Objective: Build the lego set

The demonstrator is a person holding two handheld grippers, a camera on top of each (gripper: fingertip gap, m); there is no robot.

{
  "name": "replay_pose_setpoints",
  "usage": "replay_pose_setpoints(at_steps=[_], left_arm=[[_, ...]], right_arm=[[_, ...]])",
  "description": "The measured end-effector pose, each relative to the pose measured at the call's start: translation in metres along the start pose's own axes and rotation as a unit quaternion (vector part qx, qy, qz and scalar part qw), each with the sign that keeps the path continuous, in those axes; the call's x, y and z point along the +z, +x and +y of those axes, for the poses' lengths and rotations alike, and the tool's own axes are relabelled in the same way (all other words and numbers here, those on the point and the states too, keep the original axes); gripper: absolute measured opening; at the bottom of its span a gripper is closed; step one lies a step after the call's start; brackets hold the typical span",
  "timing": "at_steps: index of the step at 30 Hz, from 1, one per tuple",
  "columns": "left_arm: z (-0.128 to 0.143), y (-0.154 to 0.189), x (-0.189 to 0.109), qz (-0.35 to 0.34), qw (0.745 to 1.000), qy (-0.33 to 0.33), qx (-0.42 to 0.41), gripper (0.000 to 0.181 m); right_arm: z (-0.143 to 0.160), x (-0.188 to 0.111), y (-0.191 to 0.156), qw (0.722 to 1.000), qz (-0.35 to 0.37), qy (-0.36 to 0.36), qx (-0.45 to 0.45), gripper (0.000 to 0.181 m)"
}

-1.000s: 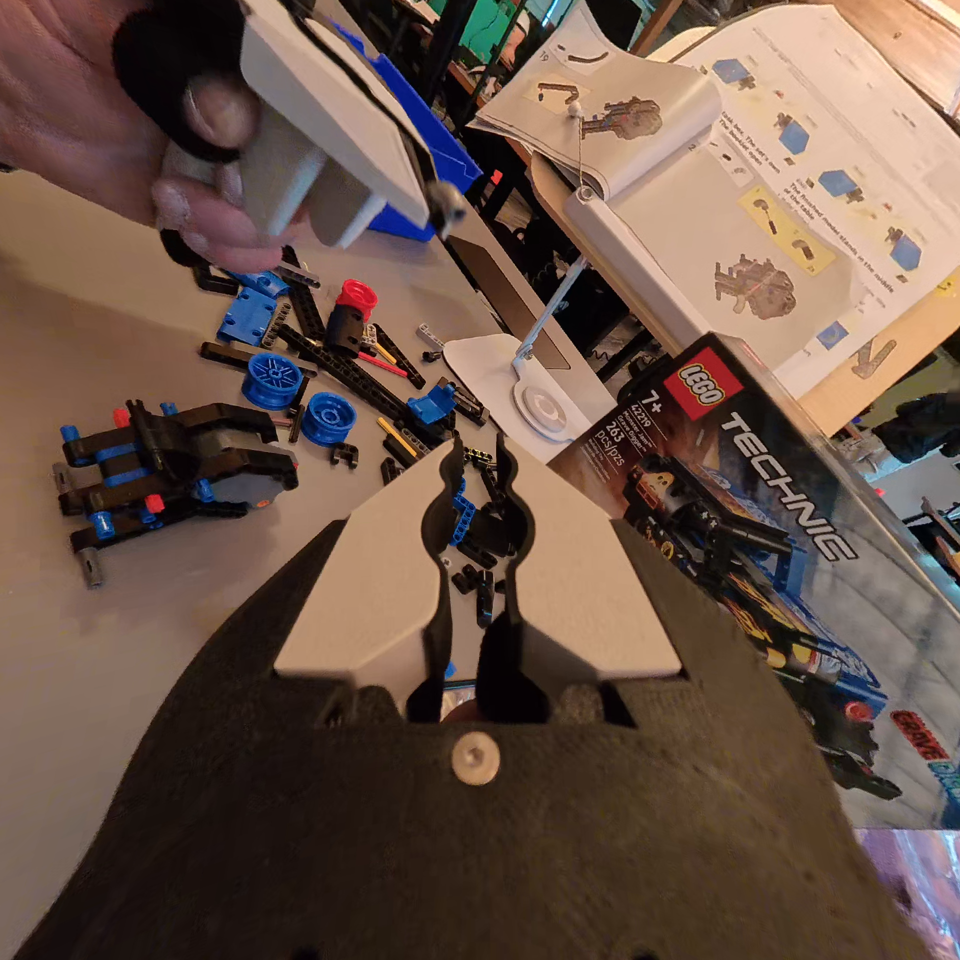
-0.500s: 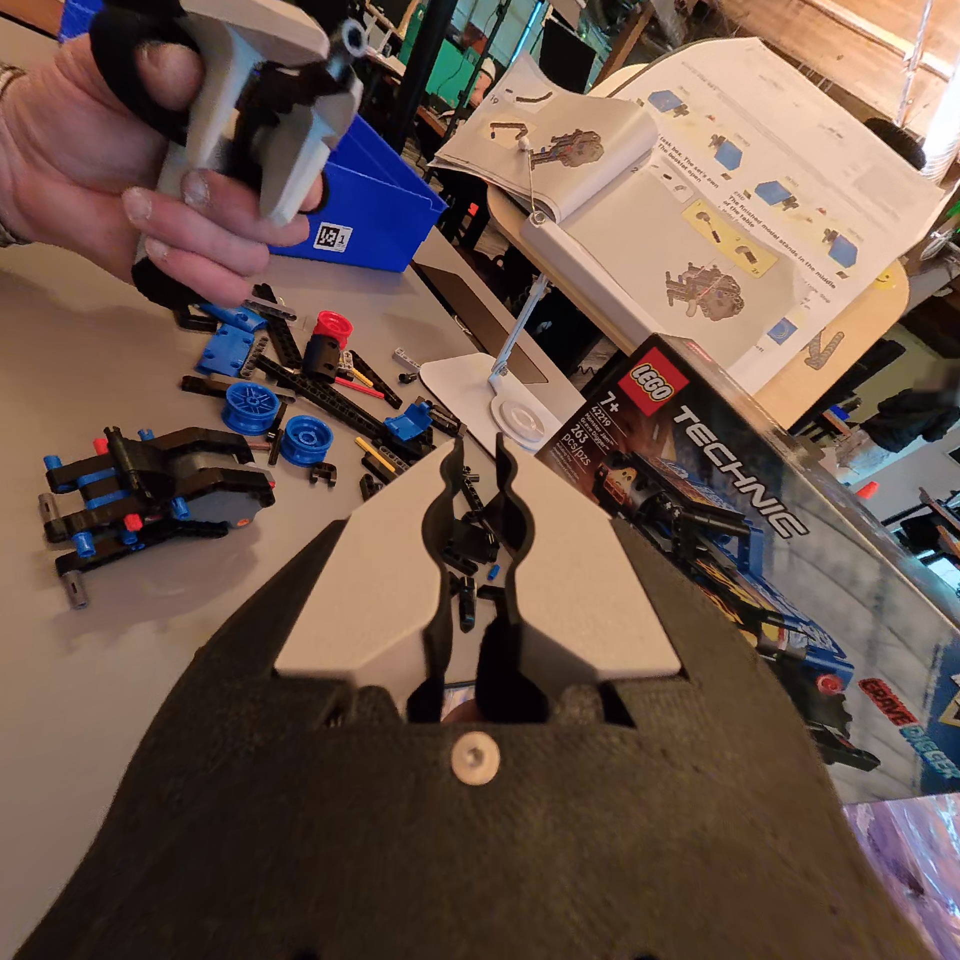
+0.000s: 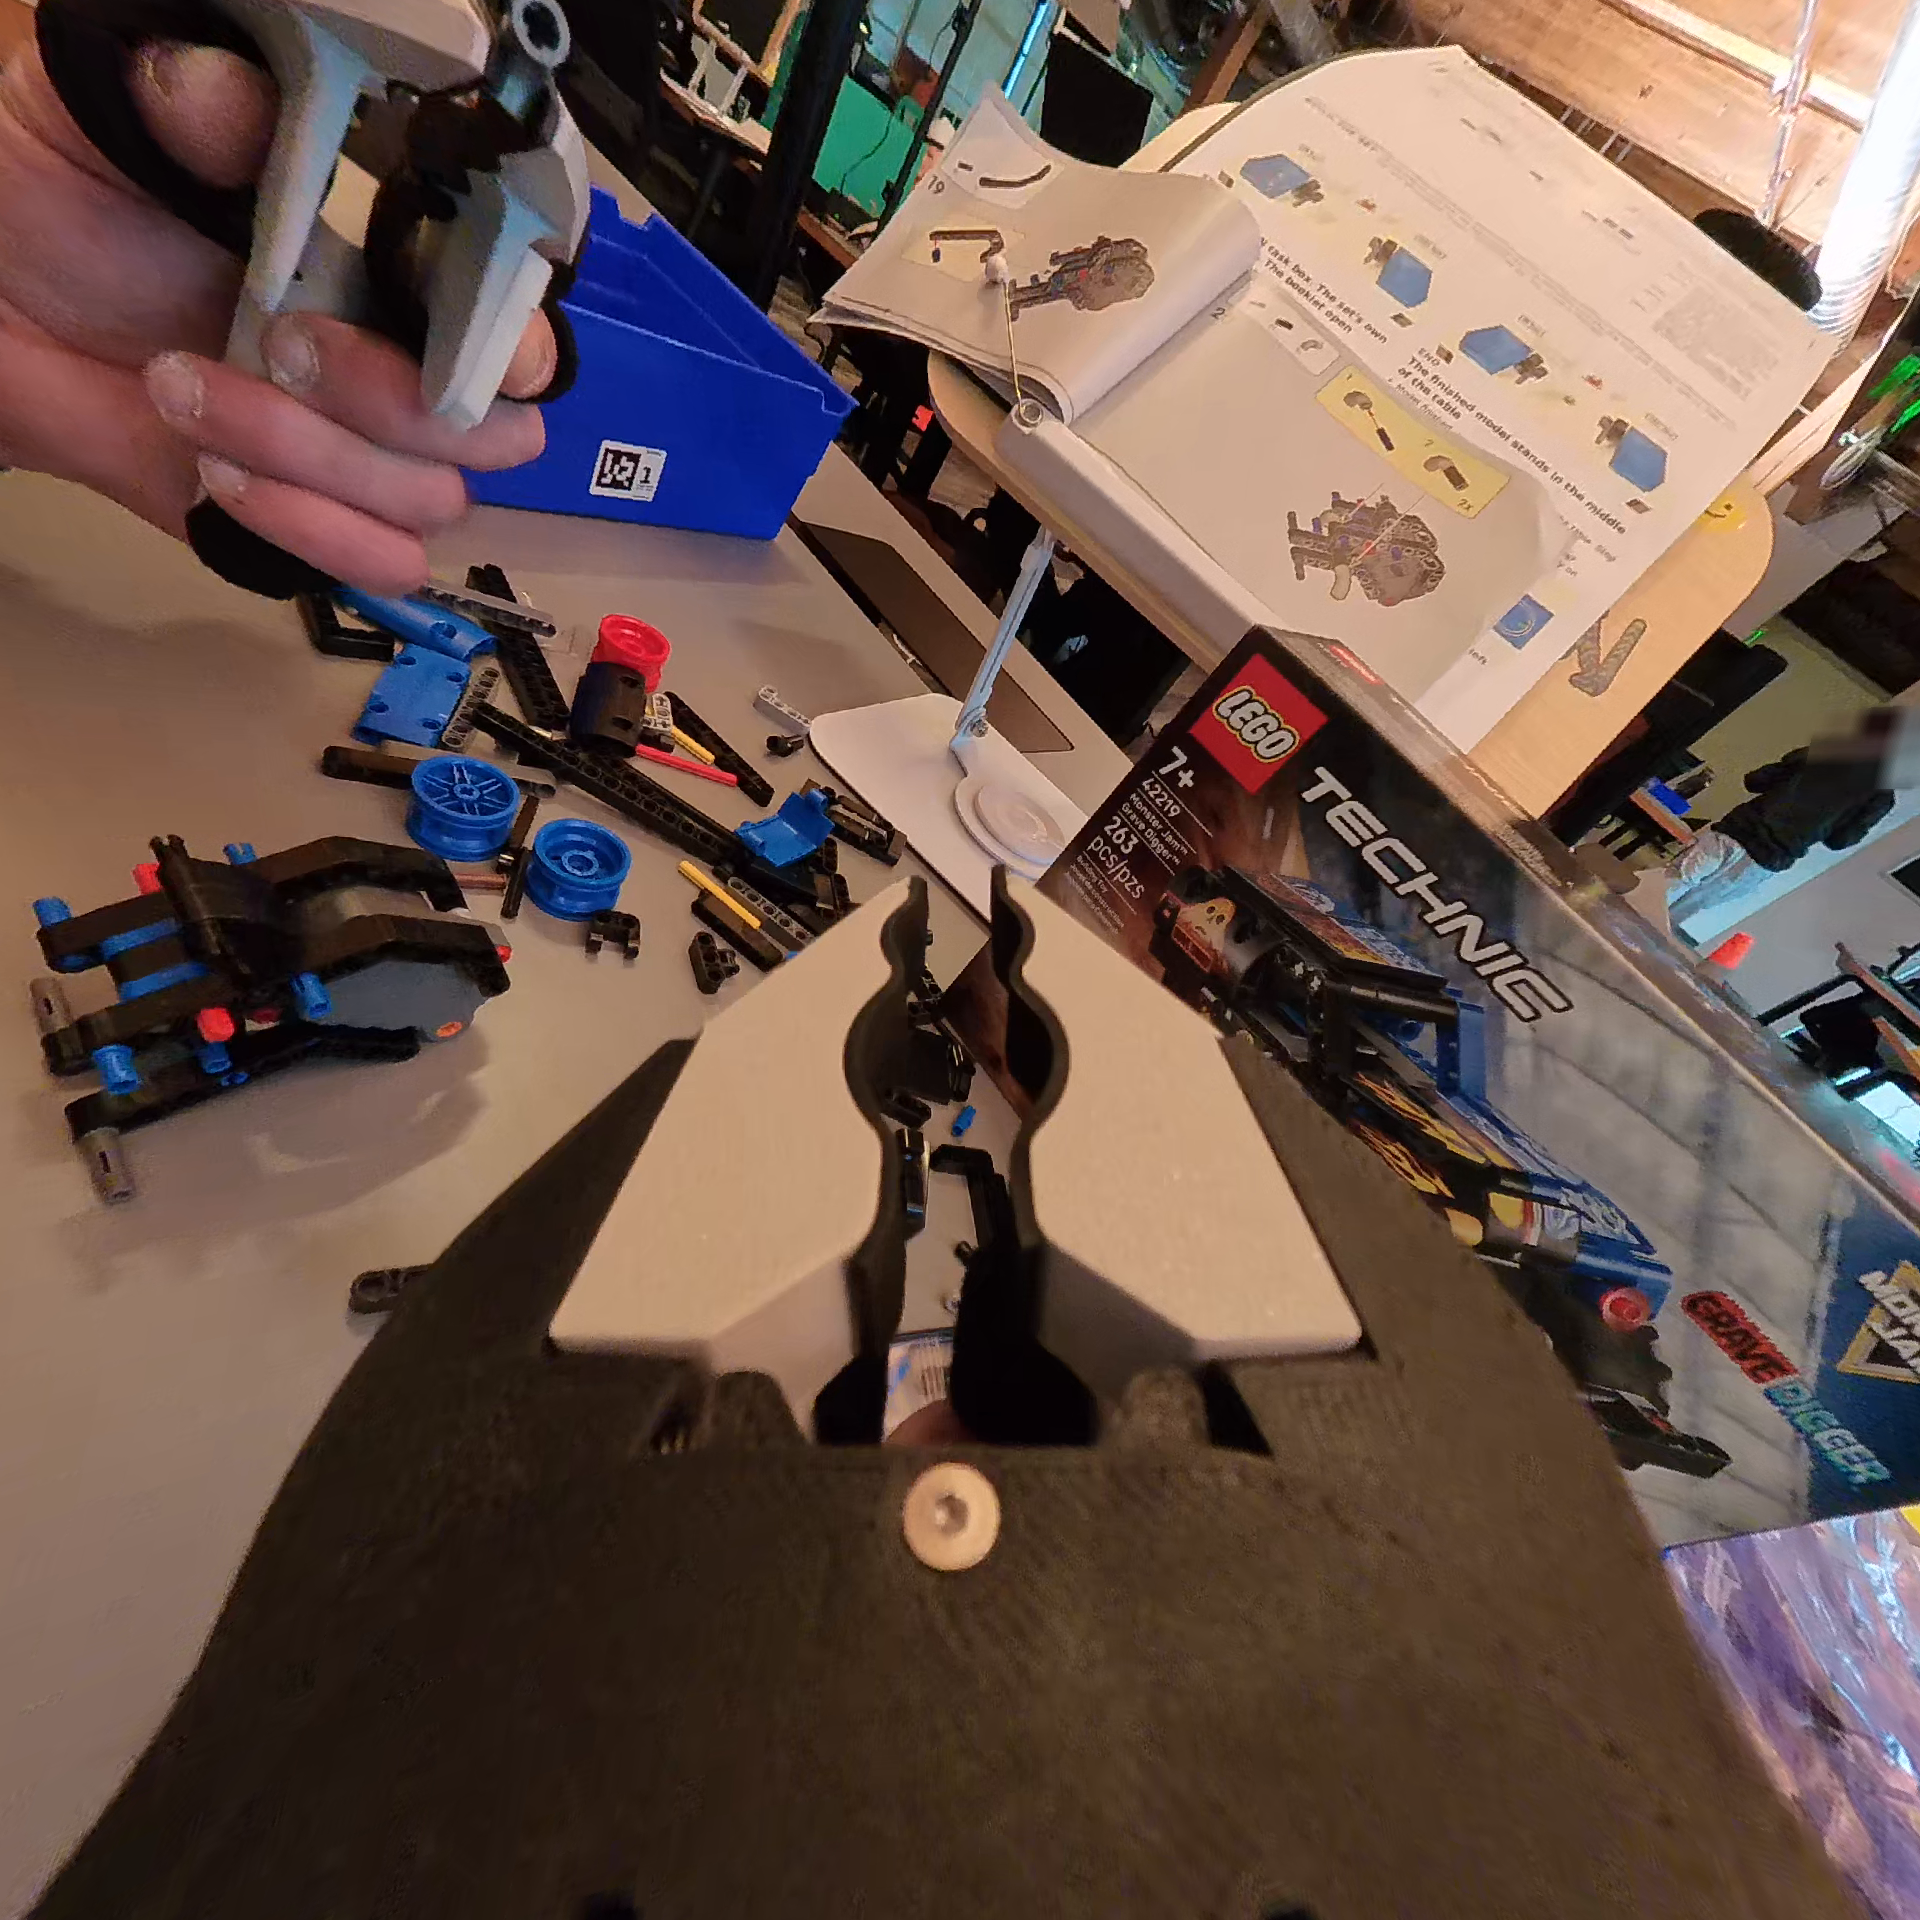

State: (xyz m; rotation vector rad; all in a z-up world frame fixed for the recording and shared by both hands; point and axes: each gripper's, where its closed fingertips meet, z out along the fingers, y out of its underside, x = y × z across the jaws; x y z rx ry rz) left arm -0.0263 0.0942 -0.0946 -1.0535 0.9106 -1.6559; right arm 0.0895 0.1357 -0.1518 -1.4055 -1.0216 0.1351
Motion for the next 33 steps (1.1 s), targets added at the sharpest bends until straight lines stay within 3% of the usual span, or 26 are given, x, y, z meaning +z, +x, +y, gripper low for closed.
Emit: replay_pose_setpoints(at_steps=[13, 33], left_arm=[[0.022, -0.017, 0.003, -0.053, 0.996, -0.067, 0.033, 0.006], [0.031, -0.026, 0.002, -0.074, 0.993, -0.086, 0.032, 0.005]], right_arm=[[0.013, 0.004, -0.001, 1.0, -0.005, -0.017, -0.002, 0.01], [0.027, 0.007, -0.008, 0.999, -0.02, -0.038, -0.01, 0.009]])
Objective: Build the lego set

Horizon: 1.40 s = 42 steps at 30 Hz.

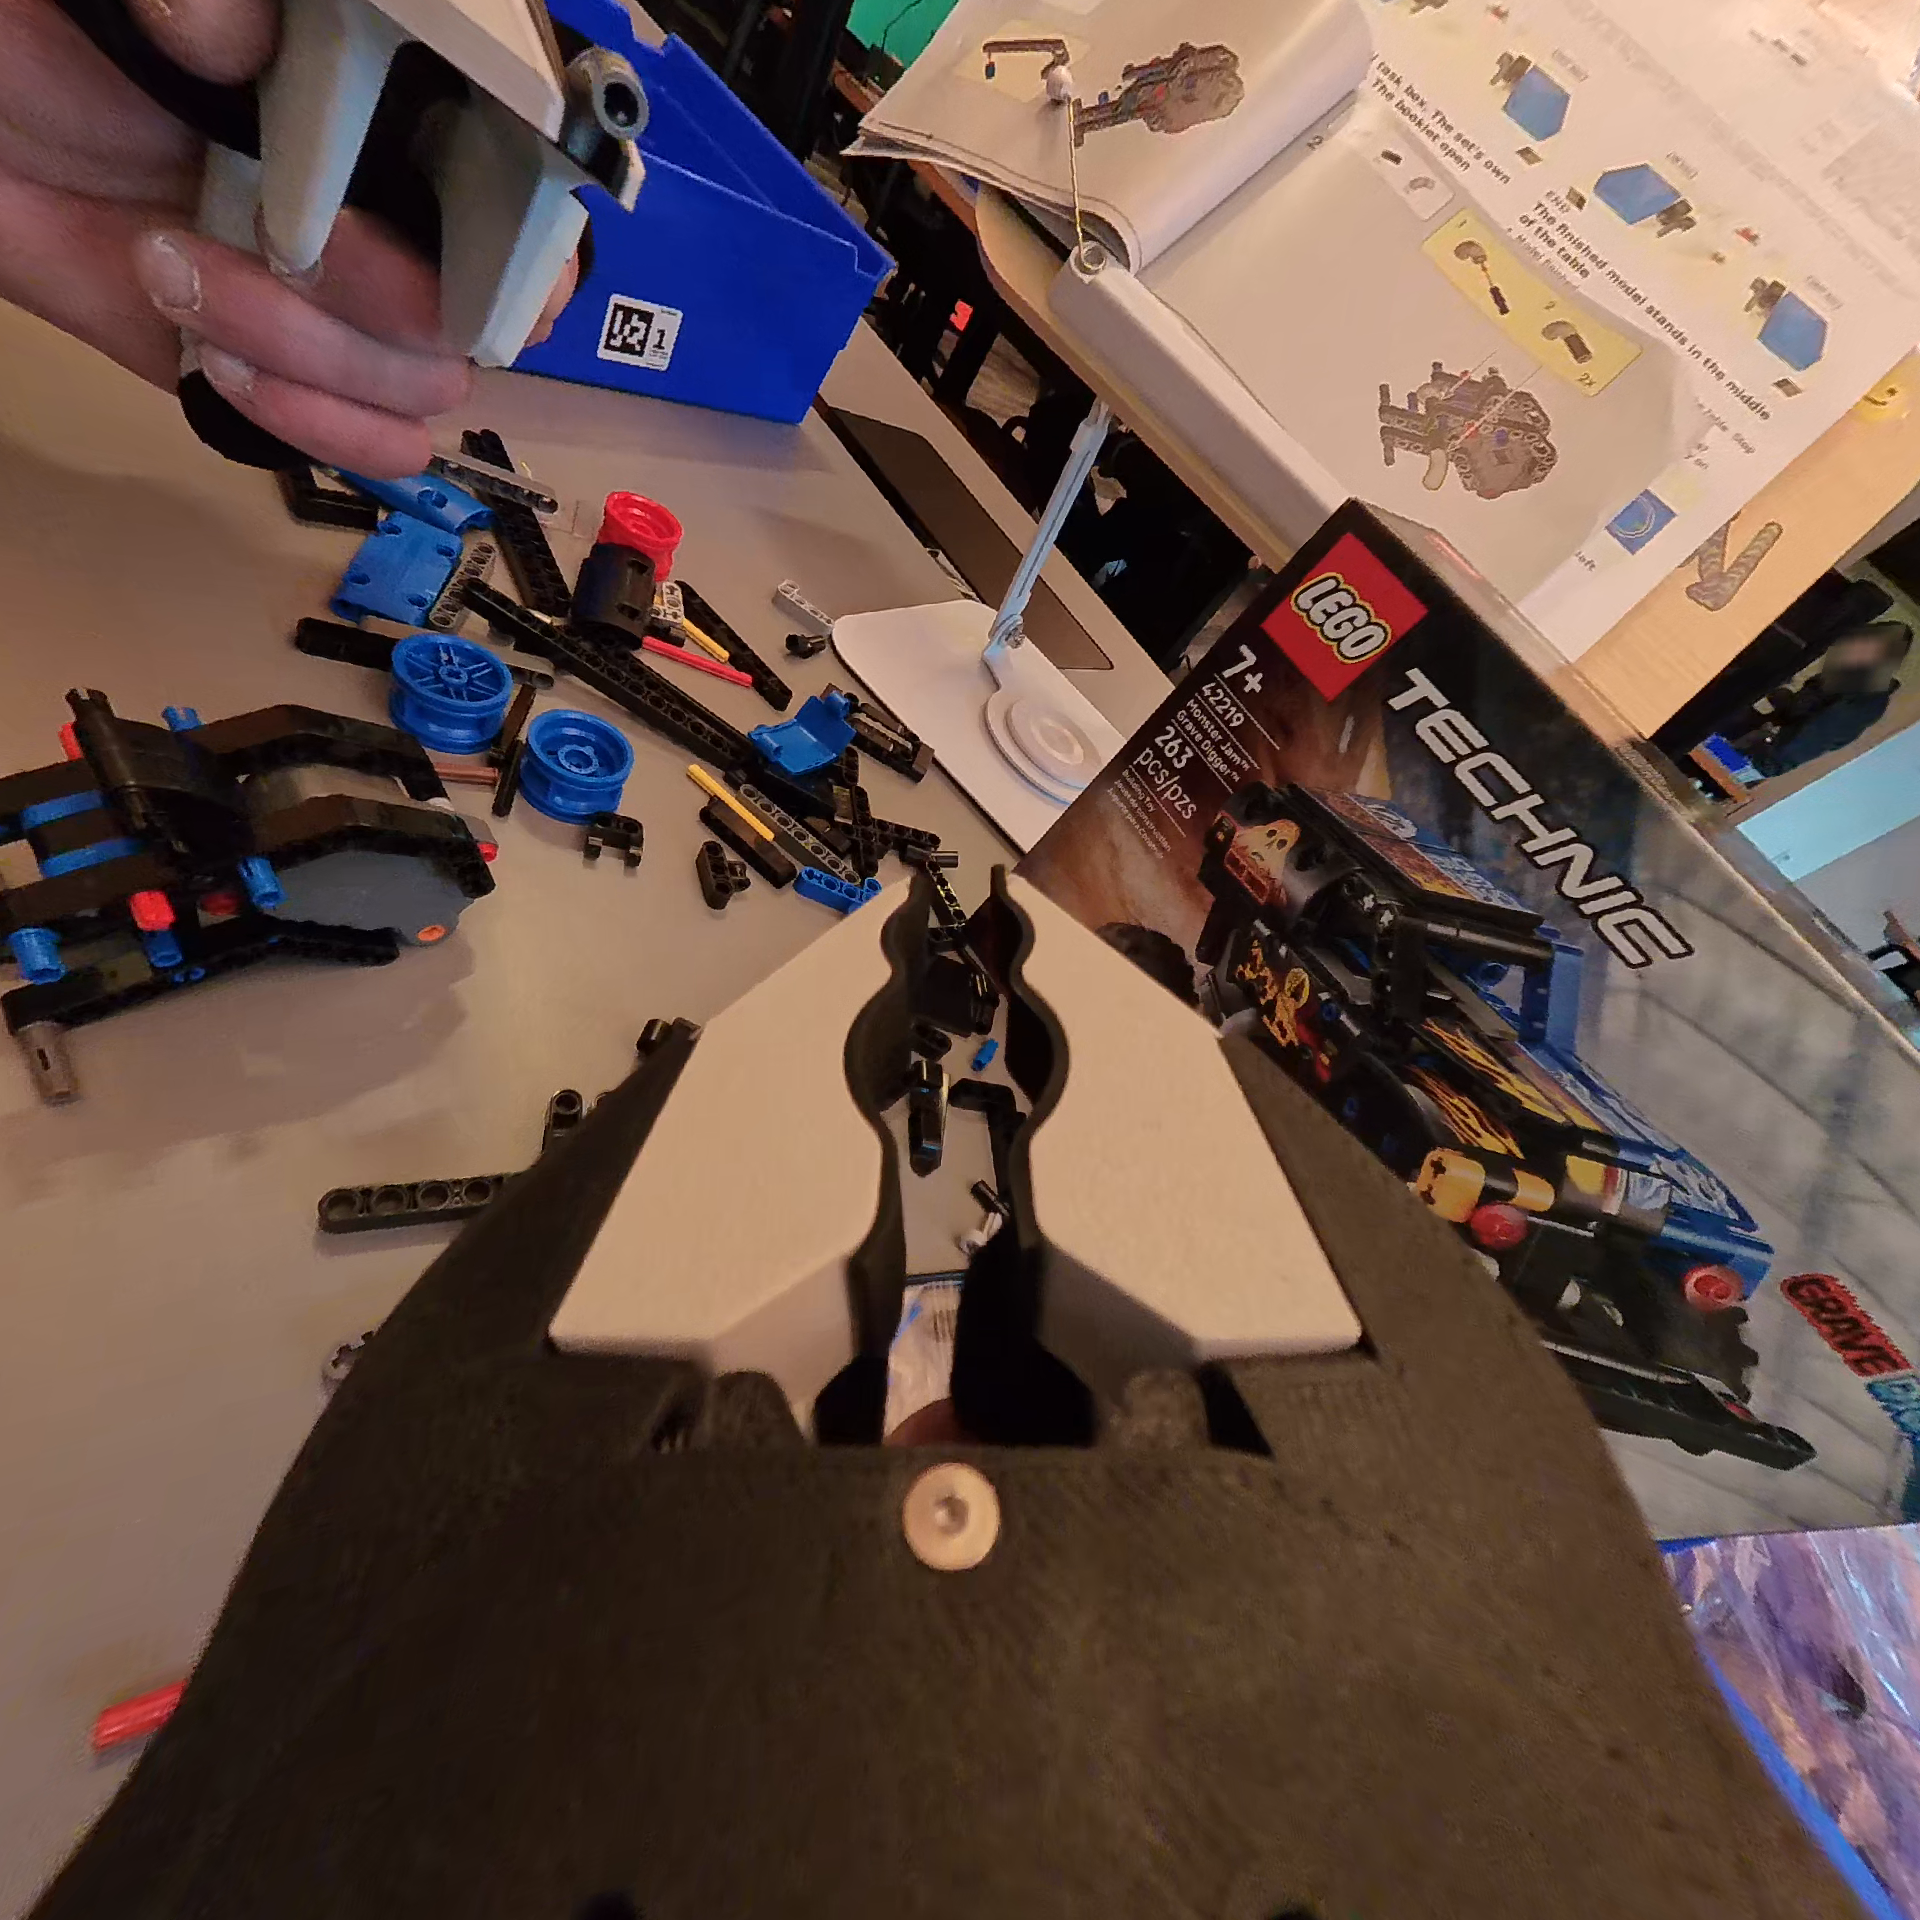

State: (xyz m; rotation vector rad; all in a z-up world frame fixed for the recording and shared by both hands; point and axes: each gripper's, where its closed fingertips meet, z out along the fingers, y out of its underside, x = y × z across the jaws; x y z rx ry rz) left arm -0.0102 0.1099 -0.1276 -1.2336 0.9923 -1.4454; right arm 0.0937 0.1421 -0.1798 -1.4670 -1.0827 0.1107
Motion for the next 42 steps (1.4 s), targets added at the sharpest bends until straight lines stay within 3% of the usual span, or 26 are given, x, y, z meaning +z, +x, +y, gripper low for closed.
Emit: replay_pose_setpoints(at_steps=[35, 42], left_arm=[[0.005, -0.005, 0.001, -0.011, 1.0, -0.009, 0.001, 0.005], [0.004, -0.007, 0.0, -0.017, 1.0, -0.009, 0.005, 0.005]], right_arm=[[0.004, -0.001, -0.001, 1.0, -0.006, -0.008, -0.01, 0.009], [0.001, -0.012, 0.021, 0.999, 0.034, -0.01, -0.011, 0.011]])
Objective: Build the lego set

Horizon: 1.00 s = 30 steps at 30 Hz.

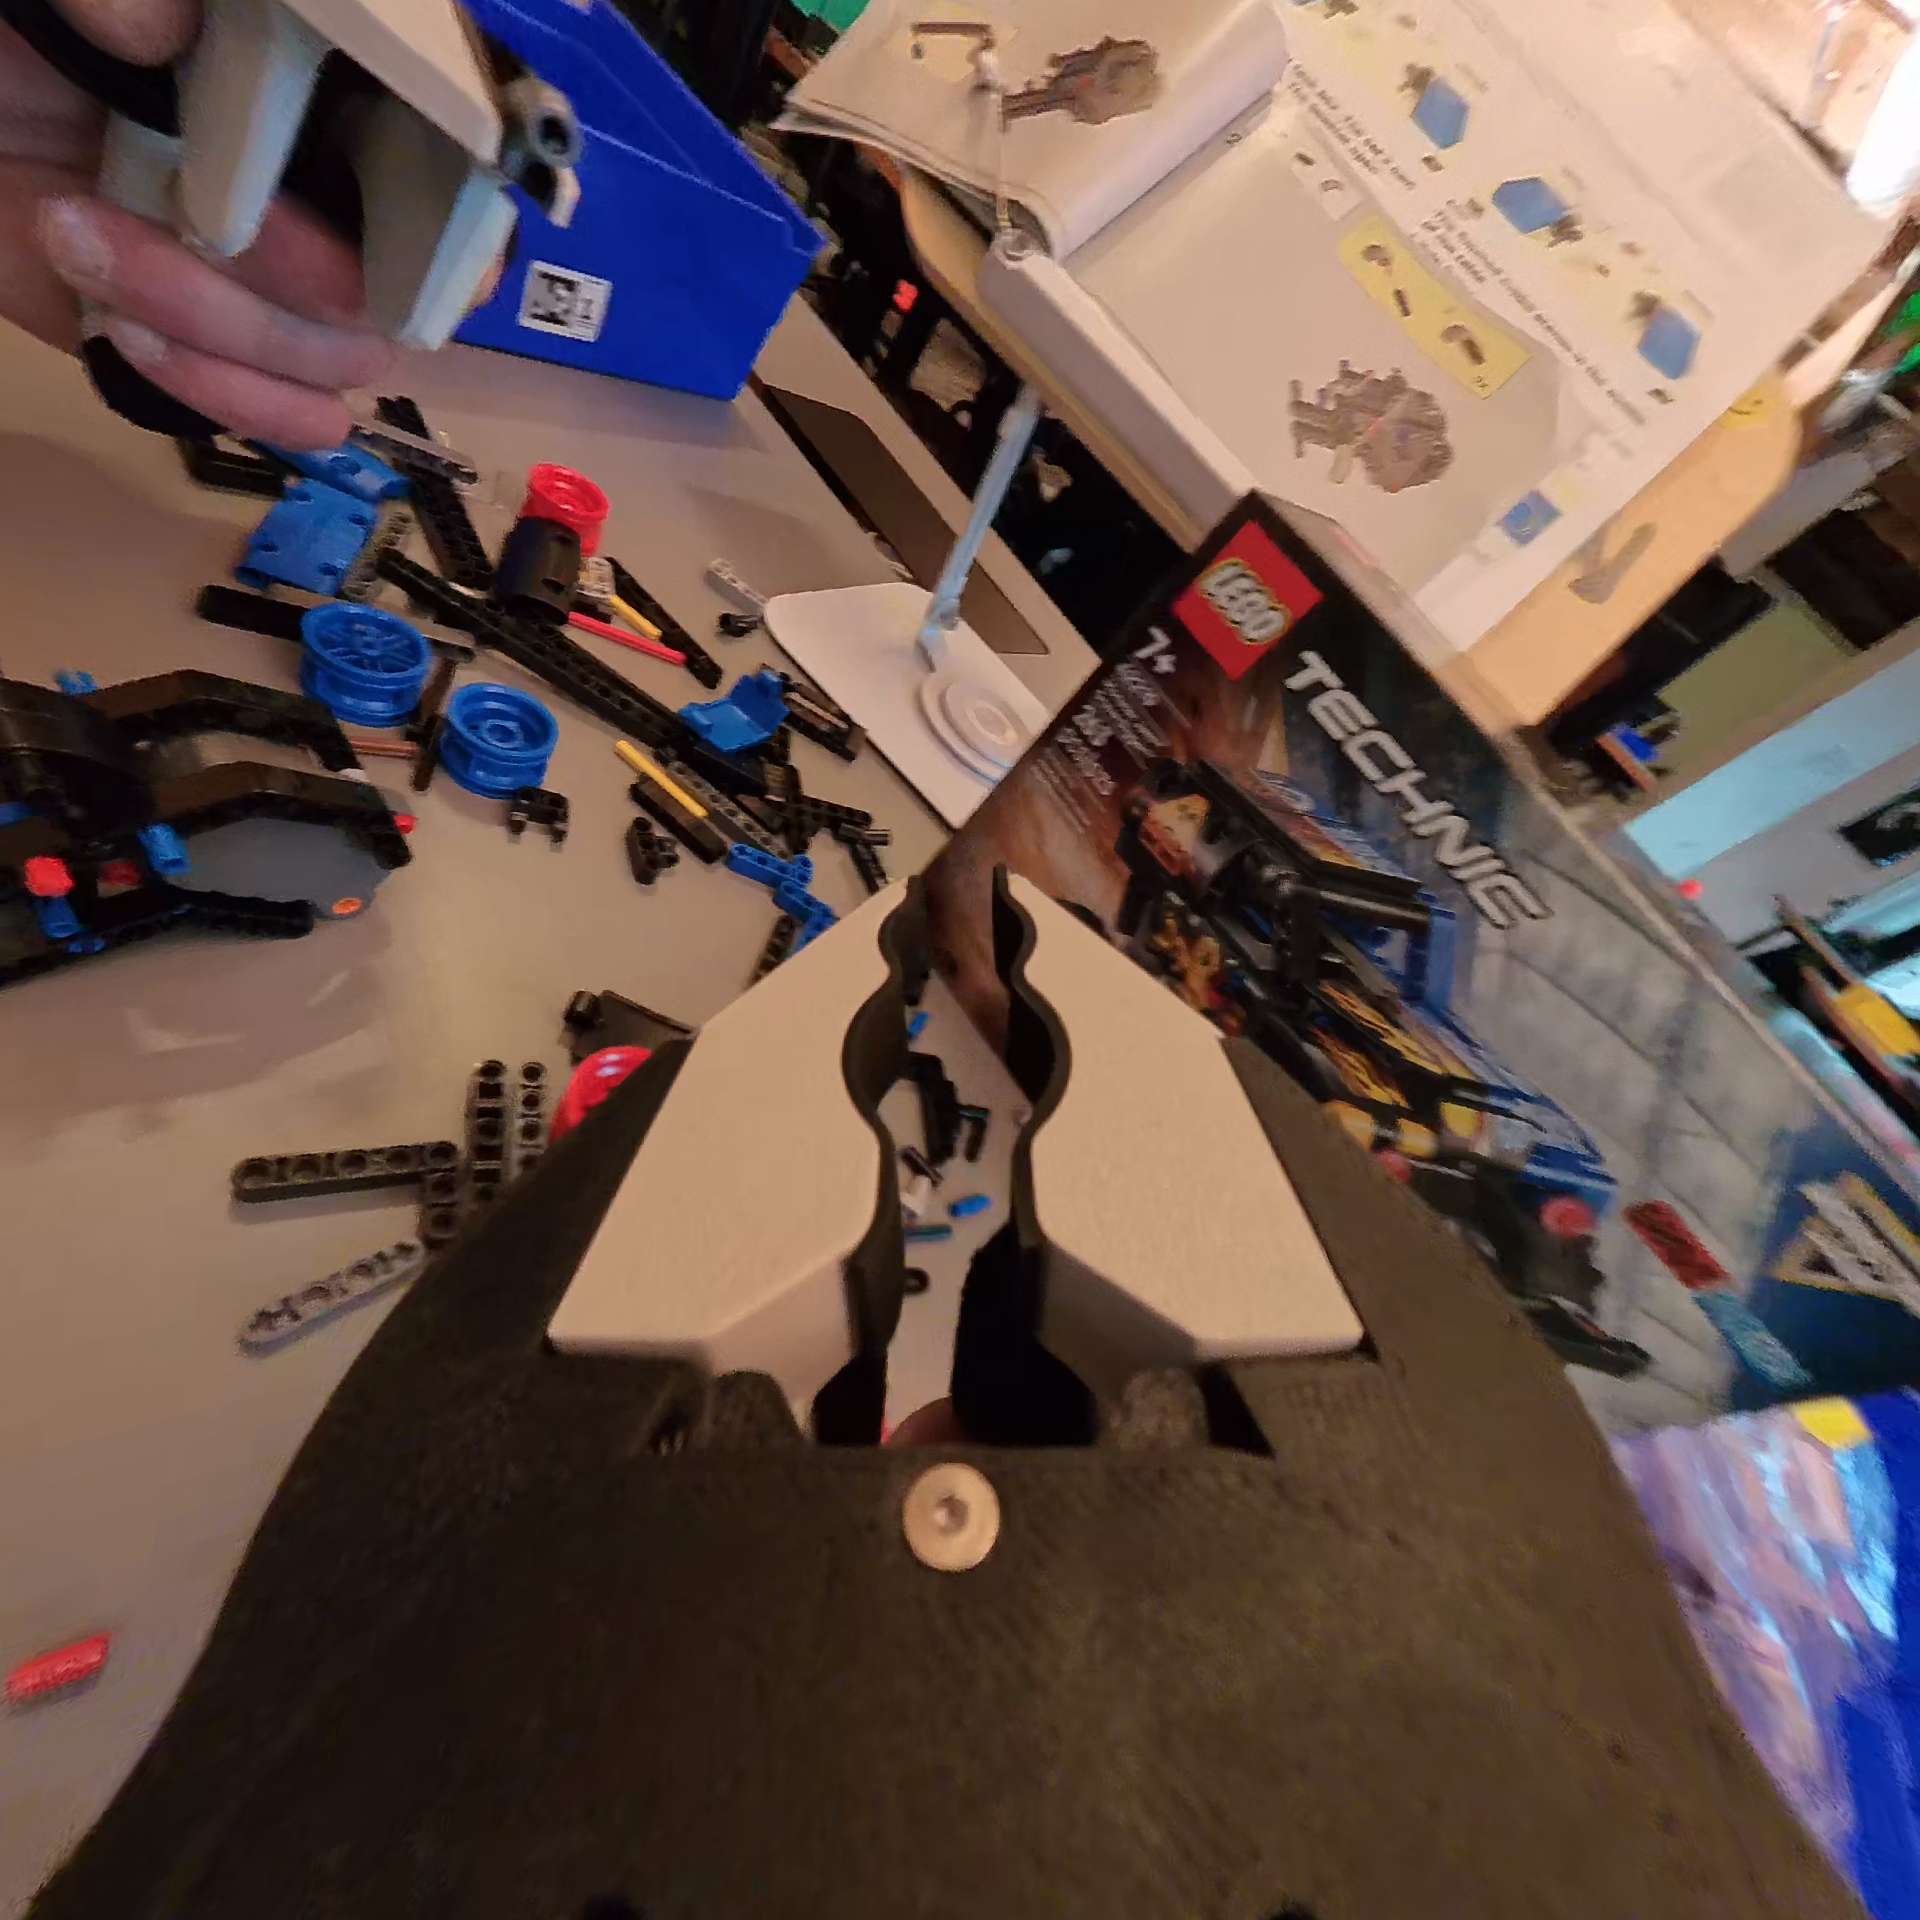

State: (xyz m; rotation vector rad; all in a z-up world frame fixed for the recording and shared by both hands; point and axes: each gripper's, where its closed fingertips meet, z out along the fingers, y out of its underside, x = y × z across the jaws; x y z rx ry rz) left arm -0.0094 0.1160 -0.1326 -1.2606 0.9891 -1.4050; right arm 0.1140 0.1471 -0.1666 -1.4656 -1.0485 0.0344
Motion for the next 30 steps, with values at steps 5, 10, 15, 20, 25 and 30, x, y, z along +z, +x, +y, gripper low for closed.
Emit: replay_pose_setpoints(at_steps=[5, 10, 15, 20, 25, 30], left_arm=[[0.0, -0.002, -0.001, -0.01, 1.0, -0.002, 0.001, 0.005], [0.004, -0.003, 0.001, -0.012, 1.0, -0.011, -0.001, 0.005], [0.009, -0.002, 0.004, -0.011, 1.0, -0.025, 0.002, 0.005], [0.012, -0.002, 0.007, -0.009, 1.0, -0.029, 0.0, 0.006], [0.016, 0.0, 0.011, -0.007, 0.999, -0.034, -0.002, 0.006], [0.02, 0.0, 0.012, -0.009, 0.999, -0.041, -0.001, 0.006]], right_arm=[[0.005, -0.033, 0.038, 0.998, 0.047, -0.026, 0.027, 0.006], [0.047, -0.06, 0.027, 0.99, -0.012, -0.128, 0.05, 0.005], [0.086, -0.082, -0.024, 0.969, -0.12, -0.207, 0.061, 0.005], [0.106, -0.104, -0.076, 0.944, -0.204, -0.246, 0.076, 0.006], [0.111, -0.105, -0.085, 0.946, -0.194, -0.239, 0.101, 0.006], [0.122, -0.09, -0.068, 0.951, -0.152, -0.256, 0.083, 0.008]])
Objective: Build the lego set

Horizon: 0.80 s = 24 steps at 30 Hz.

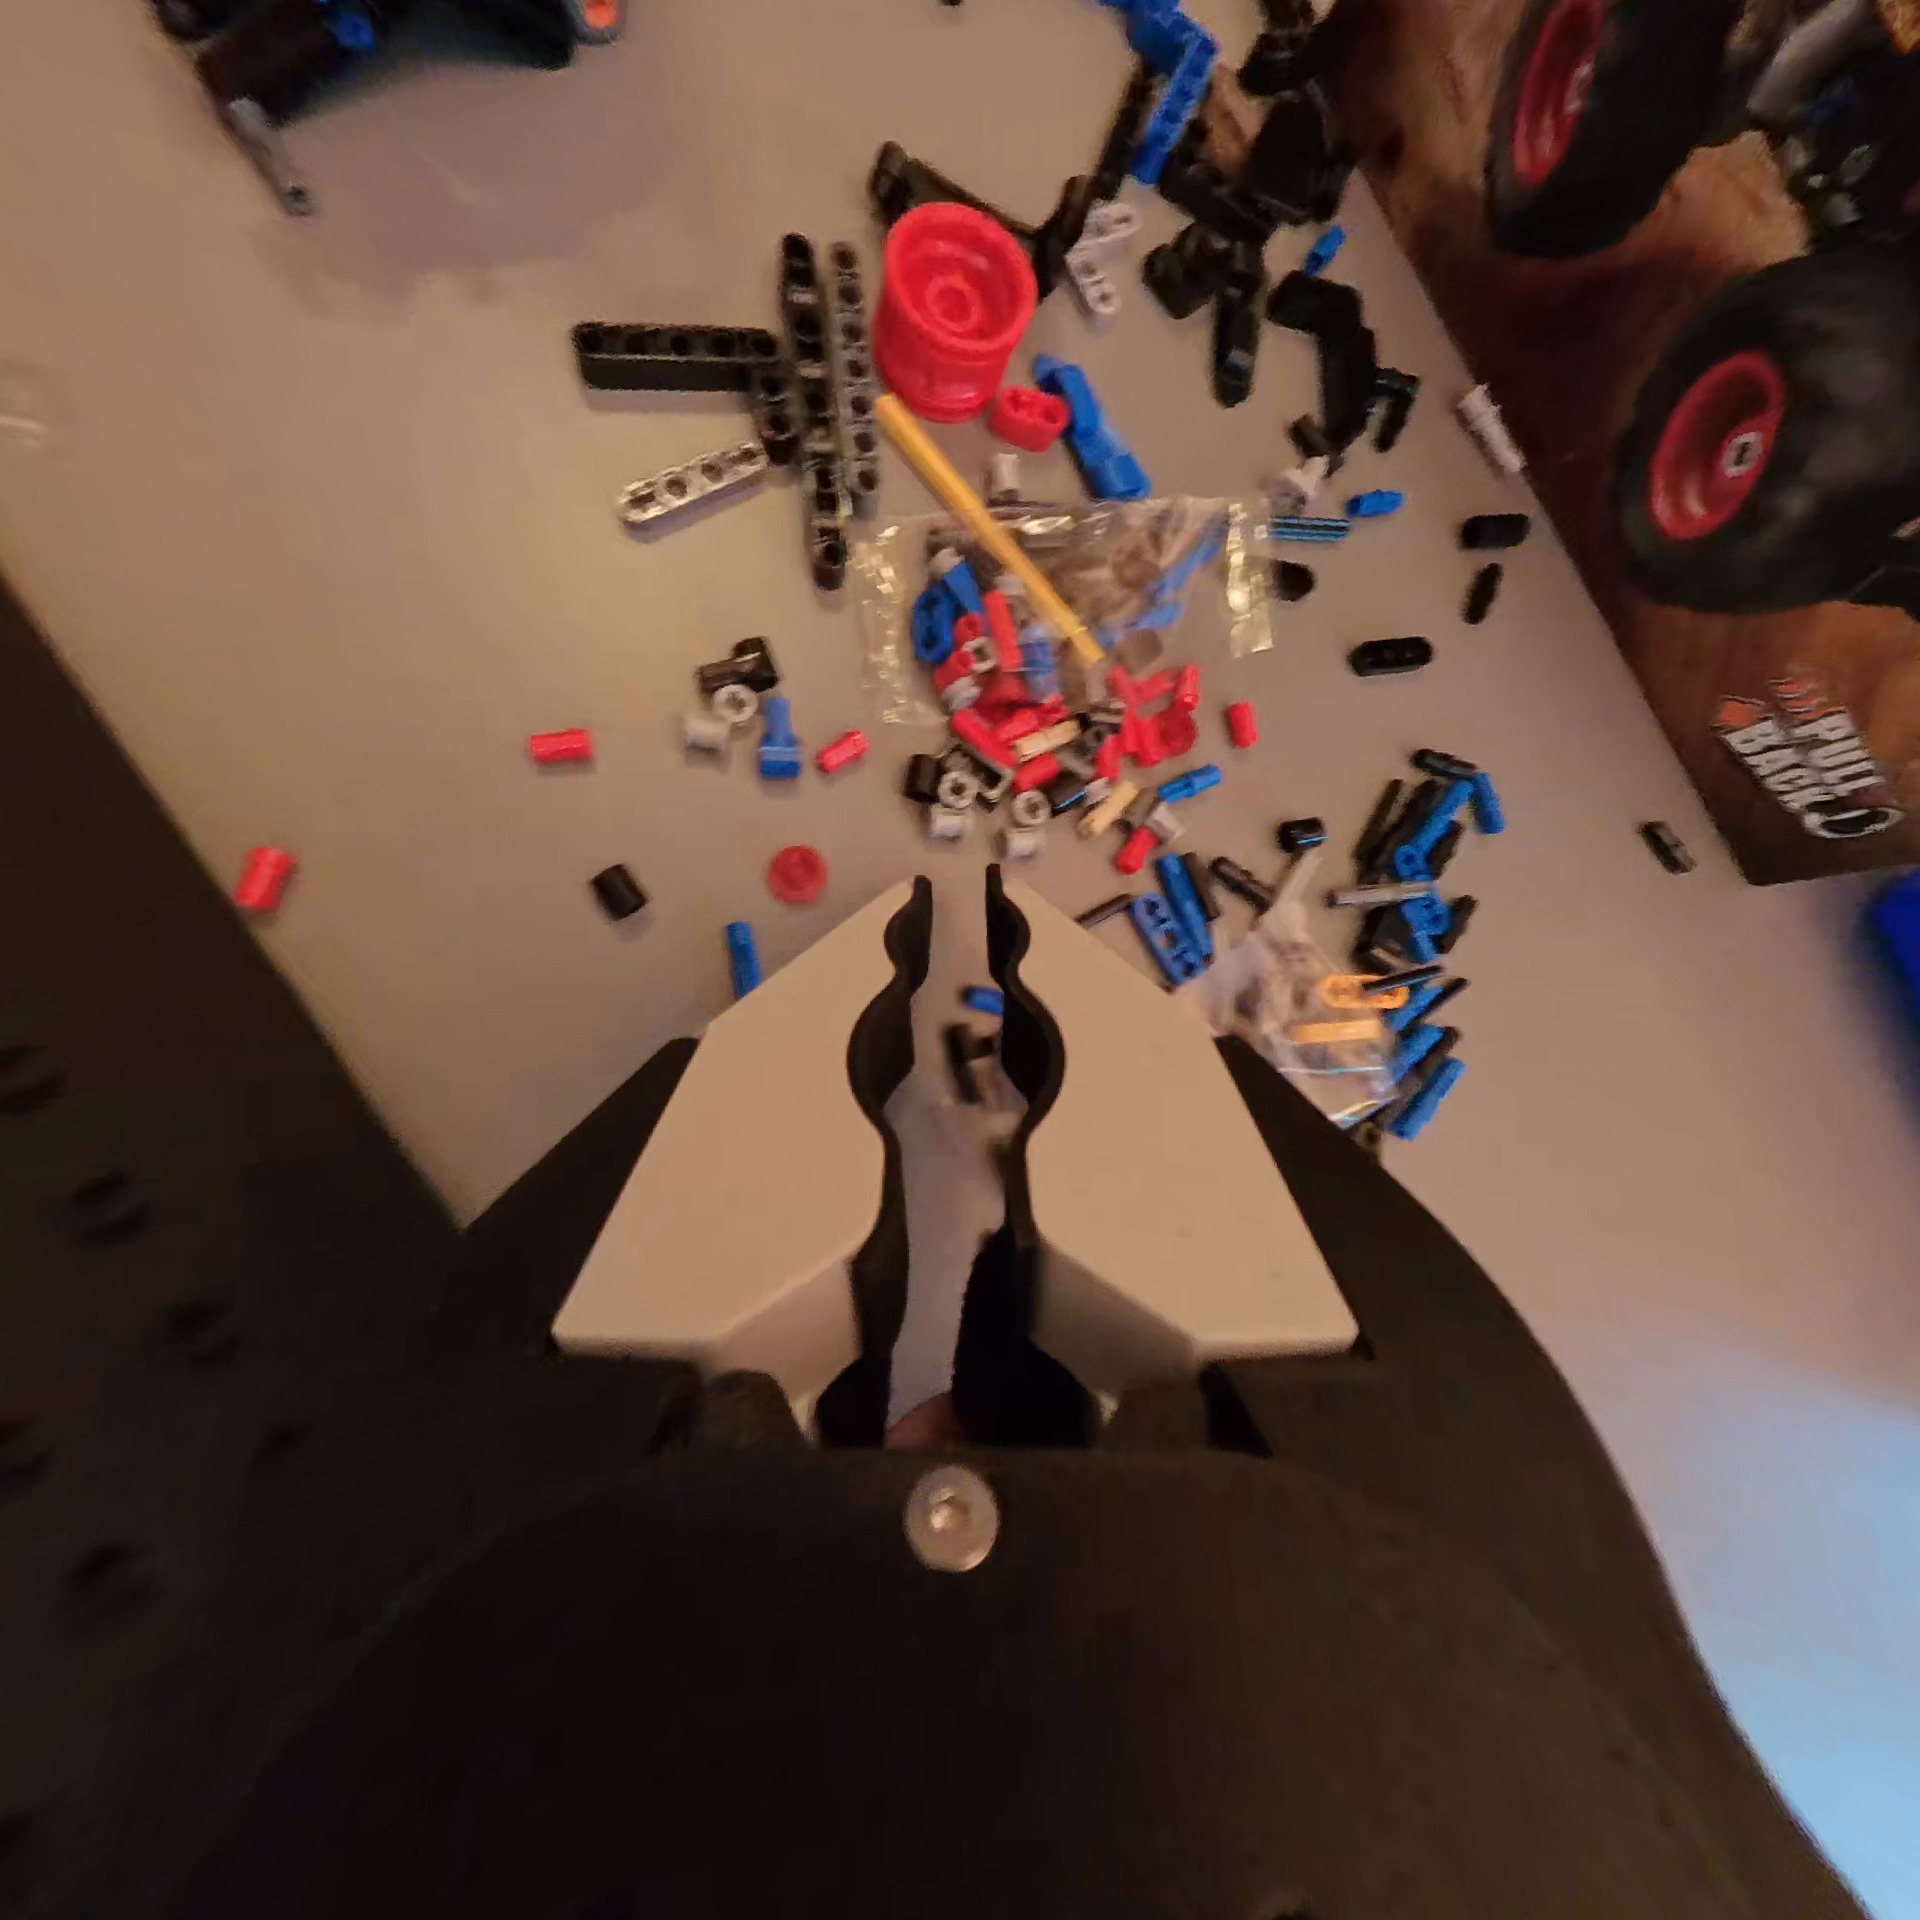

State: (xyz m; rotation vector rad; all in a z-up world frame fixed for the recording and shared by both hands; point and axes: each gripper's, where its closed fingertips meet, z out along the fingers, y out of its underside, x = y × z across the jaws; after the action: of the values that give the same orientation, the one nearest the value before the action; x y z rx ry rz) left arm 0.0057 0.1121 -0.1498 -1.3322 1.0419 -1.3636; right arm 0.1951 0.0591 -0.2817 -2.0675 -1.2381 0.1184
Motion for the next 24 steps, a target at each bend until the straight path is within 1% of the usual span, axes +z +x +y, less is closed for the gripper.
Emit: replay_pose_setpoints(at_steps=[3, 6, 11, 14, 18, 20, 24], left_arm=[[0.0, -0.002, -0.001, -0.003, 1.0, 0.0, -0.002, 0.005], [0.001, -0.003, -0.002, -0.003, 1.0, -0.001, -0.003, 0.005], [0.005, -0.004, -0.001, -0.003, 1.0, -0.007, -0.003, 0.005], [0.006, -0.005, -0.001, -0.003, 1.0, -0.008, -0.005, 0.005], [0.006, -0.005, -0.001, -0.003, 1.0, -0.009, -0.006, 0.005], [0.007, -0.006, -0.002, -0.002, 1.0, -0.01, -0.006, 0.005], [0.007, -0.006, -0.002, 0.0, 1.0, -0.01, -0.008, 0.005]], right_arm=[[-0.004, 0.003, 0.018, 1.0, 0.015, 0.005, 0.007, 0.008], [0.001, 0.006, 0.032, 1.0, 0.021, -0.014, 0.002, 0.009], [-0.002, 0.013, 0.042, 0.999, 0.021, -0.022, -0.023, 0.011], [-0.007, 0.019, 0.051, 0.999, 0.03, -0.024, -0.016, 0.009], [-0.006, 0.031, 0.056, 0.999, 0.006, -0.033, 0.022, 0.009], [-0.007, 0.035, 0.053, 0.999, -0.013, -0.036, 0.013, 0.015], [-0.006, 0.036, 0.052, 0.998, -0.04, -0.051, 0.015, 0.012]])
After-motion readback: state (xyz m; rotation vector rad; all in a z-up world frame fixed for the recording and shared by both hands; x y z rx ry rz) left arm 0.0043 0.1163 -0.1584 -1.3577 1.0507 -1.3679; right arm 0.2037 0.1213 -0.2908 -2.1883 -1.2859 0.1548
